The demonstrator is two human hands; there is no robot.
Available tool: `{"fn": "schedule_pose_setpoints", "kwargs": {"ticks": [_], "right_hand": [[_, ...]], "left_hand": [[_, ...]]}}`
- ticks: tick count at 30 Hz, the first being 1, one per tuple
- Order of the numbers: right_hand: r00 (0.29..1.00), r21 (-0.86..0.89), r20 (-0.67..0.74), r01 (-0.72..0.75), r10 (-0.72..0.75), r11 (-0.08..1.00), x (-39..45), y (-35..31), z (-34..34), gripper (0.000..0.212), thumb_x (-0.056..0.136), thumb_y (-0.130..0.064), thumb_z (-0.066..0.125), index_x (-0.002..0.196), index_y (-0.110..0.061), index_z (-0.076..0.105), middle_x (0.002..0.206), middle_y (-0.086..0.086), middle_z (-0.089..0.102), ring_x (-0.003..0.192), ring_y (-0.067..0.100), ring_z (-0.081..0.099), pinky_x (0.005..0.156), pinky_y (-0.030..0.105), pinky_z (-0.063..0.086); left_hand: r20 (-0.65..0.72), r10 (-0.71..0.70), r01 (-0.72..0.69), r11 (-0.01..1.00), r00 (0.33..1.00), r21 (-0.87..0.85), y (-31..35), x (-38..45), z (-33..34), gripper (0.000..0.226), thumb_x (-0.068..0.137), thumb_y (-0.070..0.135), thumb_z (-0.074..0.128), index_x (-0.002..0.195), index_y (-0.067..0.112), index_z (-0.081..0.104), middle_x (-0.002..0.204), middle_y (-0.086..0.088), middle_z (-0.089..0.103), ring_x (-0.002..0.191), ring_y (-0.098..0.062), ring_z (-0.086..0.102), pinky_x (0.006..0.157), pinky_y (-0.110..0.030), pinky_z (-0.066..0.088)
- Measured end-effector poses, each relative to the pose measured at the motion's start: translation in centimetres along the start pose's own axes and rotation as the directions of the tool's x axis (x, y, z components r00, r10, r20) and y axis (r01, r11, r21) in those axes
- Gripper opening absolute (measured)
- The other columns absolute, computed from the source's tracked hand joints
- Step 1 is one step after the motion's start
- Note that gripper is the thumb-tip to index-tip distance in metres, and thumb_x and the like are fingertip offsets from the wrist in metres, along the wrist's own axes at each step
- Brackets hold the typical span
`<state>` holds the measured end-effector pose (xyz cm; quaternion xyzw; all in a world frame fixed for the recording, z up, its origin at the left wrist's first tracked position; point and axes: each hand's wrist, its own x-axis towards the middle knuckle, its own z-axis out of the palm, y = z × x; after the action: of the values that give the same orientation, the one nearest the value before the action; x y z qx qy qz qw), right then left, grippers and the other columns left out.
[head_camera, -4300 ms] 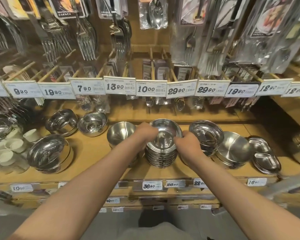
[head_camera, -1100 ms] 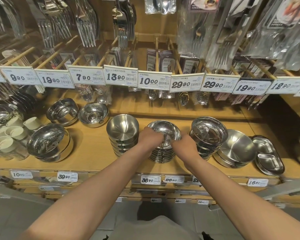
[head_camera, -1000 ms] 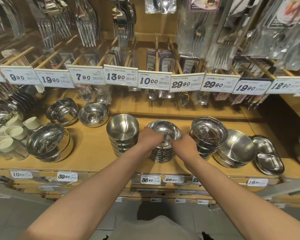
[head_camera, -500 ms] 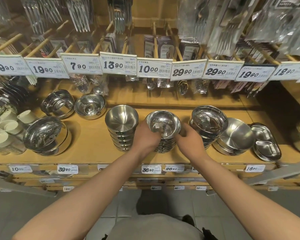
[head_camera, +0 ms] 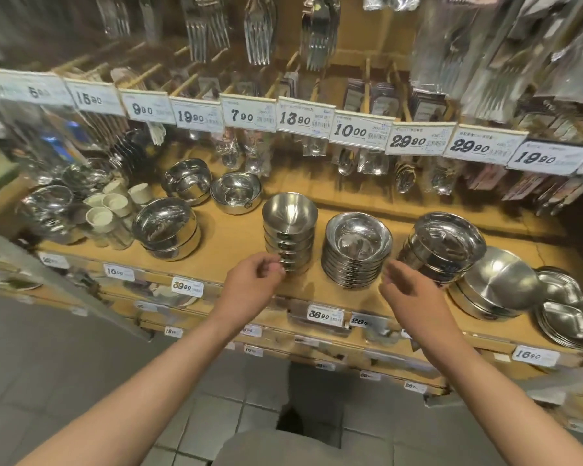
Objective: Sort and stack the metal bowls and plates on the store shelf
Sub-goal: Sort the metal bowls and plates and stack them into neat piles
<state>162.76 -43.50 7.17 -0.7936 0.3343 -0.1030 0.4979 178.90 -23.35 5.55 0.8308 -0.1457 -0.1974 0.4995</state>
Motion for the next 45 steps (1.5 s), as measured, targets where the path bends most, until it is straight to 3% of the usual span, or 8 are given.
{"fn": "schedule_pose_setpoints", "kwargs": {"ticks": [5, 12, 18, 23, 30, 38, 42, 45], "right_hand": [[0.993, 0.033, 0.072, 0.09, -0.092, 0.995, -2.0, -0.2, 1.9, 0.044, 0.097, -0.018, 0.063, 0.141, -0.019, 0.057, 0.125, -0.012, 0.064, 0.099, -0.019, 0.054, 0.089, 0.015, 0.044], [0.986, 0.041, 0.162, 0.029, -0.035, 0.999, -3.5, -1.0, 7.1, 0.037, 0.097, -0.017, 0.064, 0.134, -0.017, 0.063, 0.115, -0.01, 0.071, 0.104, 0.001, 0.065, 0.074, -0.002, 0.04], [0.992, 0.028, 0.13, -0.003, 0.0, 1.0, -2.9, -3.6, 11.9, 0.031, 0.096, -0.035, 0.06, 0.126, -0.03, 0.067, 0.098, -0.011, 0.075, 0.096, 0.007, 0.069, 0.092, 0.036, 0.055], [0.98, 0.163, 0.129, -0.174, 0.154, 0.971, -0.6, -6.8, 19.2, 0.019, 0.098, -0.021, 0.06, 0.113, -0.023, 0.071, 0.096, 0.003, 0.078, 0.092, 0.023, 0.073, 0.086, 0.043, 0.059], [0.96, 0.281, 0.098, -0.281, 0.264, 0.918, 2.7, -10.6, 27.6, 0.014, 0.098, -0.015, 0.06, 0.104, -0.02, 0.072, 0.094, 0.007, 0.076, 0.077, 0.013, 0.067, 0.062, 0.021, 0.056], [0.957, 0.212, 0.111, -0.285, 0.267, 0.935, 7.6, -12.4, 31.1, 0.019, 0.096, -0.022, 0.059, 0.089, -0.011, 0.072, 0.101, 0.021, 0.072, 0.087, 0.04, 0.07, 0.093, 0.06, 0.052], [0.943, 0.188, 0.207, -0.299, 0.26, 0.935, 11.4, -12.7, 33.1, 0.029, 0.098, -0.031, 0.06, 0.12, -0.015, 0.07, 0.101, 0.011, 0.072, 0.084, 0.02, 0.066, 0.073, 0.032, 0.056], [0.929, 0.147, 0.252, -0.313, 0.27, 0.938, 14.0, -13.2, 34.8, 0.053, 0.097, -0.039, 0.061, 0.145, -0.019, 0.05, 0.119, -0.001, 0.062, 0.1, 0.02, 0.065, 0.078, 0.031, 0.053]], "left_hand": [[-0.085, -0.072, 0.076, 0.996, 0.994, 0.044, -1.4, -4.1, -4.5, 0.02, 0.095, 0.022, 0.066, 0.114, 0.02, 0.07, 0.087, 0.008, 0.068, 0.085, -0.01, 0.065, 0.079, -0.022, 0.051], [-0.126, -0.122, 0.127, 0.991, 0.984, 0.032, -3.5, -6.2, -9.9, 0.012, 0.094, 0.023, 0.067, 0.105, 0.02, 0.071, 0.094, -0.004, 0.074, 0.084, -0.017, 0.065, 0.091, -0.045, 0.055], [-0.091, -0.157, 0.152, 0.987, 0.983, -0.054, -7.0, -3.3, -14.2, 0.012, 0.096, 0.019, 0.064, 0.106, 0.019, 0.07, 0.091, -0.002, 0.072, 0.084, -0.017, 0.065, 0.092, -0.046, 0.056], [-0.024, -0.149, 0.146, 0.983, 0.988, -0.112, -10.1, 1.5, -20.3, 0.01, 0.096, 0.015, 0.064, 0.102, 0.02, 0.07, 0.077, 0.007, 0.069, 0.077, -0.01, 0.065, 0.083, -0.035, 0.056], [0.007, -0.16, 0.16, 0.979, 0.987, -0.124, -12.3, 8.6, -26.9, 0.012, 0.096, 0.014, 0.063, 0.105, 0.01, 0.069, 0.081, 0.001, 0.063, 0.079, -0.018, 0.058, 0.083, -0.039, 0.052], [-0.026, -0.269, 0.268, 0.963, 0.963, -0.032, -14.3, 14.3, -28.0, 0.01, 0.093, 0.017, 0.06, 0.09, 0.014, 0.068, 0.09, -0.003, 0.071, 0.093, -0.028, 0.066, 0.097, -0.053, 0.052], [-0.039, -0.323, 0.324, 0.945, 0.946, 0.05, -14.2, 16.2, -27.6, 0.005, 0.091, 0.02, 0.063, 0.088, 0.023, 0.066, 0.099, -0.003, 0.072, 0.098, -0.03, 0.068, 0.093, -0.047, 0.056], [-0.004, -0.358, 0.357, 0.93, 0.934, 0.089, -14.4, 17.6, -27.3, 0.01, 0.086, 0.021, 0.066, 0.097, 0.021, 0.066, 0.103, -0.001, 0.07, 0.102, -0.027, 0.066, 0.097, -0.046, 0.055]]}}
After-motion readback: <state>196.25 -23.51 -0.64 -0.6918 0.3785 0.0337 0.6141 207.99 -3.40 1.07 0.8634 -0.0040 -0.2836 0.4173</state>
